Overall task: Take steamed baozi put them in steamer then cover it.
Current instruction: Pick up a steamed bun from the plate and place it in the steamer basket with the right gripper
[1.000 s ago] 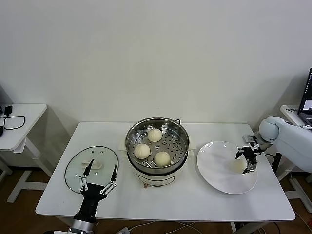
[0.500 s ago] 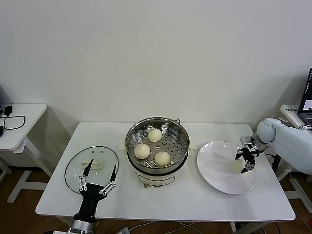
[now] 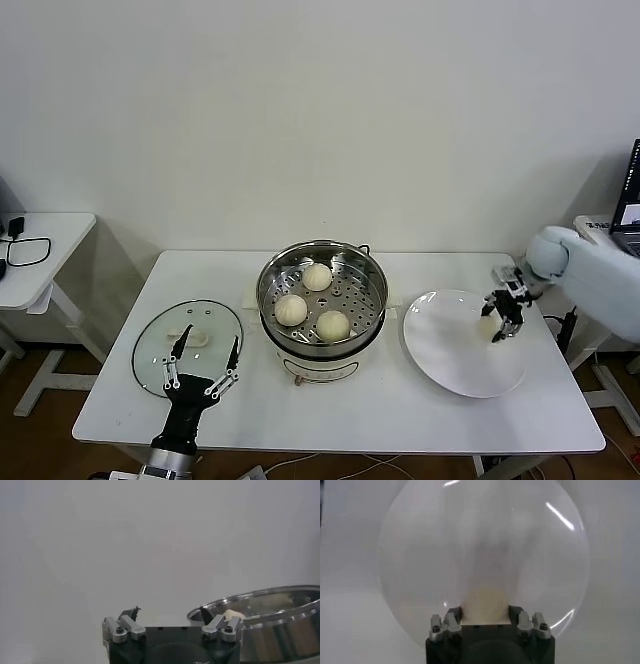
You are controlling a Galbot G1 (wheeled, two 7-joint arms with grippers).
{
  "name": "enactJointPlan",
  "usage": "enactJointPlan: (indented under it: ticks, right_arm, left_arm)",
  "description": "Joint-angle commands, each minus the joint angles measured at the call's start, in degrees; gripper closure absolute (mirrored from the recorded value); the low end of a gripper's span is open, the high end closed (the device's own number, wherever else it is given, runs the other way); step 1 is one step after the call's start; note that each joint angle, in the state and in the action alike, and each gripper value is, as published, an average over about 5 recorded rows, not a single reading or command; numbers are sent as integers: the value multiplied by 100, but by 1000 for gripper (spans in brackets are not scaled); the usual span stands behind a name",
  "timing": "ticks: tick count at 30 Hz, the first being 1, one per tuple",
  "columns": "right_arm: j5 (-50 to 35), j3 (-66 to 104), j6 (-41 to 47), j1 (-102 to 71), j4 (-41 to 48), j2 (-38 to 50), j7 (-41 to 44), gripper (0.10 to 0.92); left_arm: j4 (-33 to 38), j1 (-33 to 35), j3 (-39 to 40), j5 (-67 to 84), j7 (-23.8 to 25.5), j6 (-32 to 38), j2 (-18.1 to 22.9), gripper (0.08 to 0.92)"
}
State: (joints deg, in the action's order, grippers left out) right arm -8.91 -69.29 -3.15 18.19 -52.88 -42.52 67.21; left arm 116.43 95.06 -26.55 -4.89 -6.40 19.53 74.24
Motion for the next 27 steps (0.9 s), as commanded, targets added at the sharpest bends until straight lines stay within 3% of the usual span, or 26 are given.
enactJointPlan:
  ticks: [1, 6, 14, 27]
  right_arm:
    - [-1322, -1398, 512, 2291, -936, -417, 632, 373]
    - [-2315, -1782, 983, 3042, -1397, -999, 666, 379]
    - [-3015, -1929, 1343, 3360, -1542, -1986, 427, 382]
    - [-2927, -2057, 1681, 2661, -1457, -2760, -101, 392]
  left_arm:
    - [25, -8, 25, 0, 5, -7, -7, 177]
    - [48, -14, 46, -3, 4, -17, -11, 177]
    - [39, -20, 63, -3, 3, -12, -19, 177]
    - [11, -47, 93, -1, -7, 26, -21, 177]
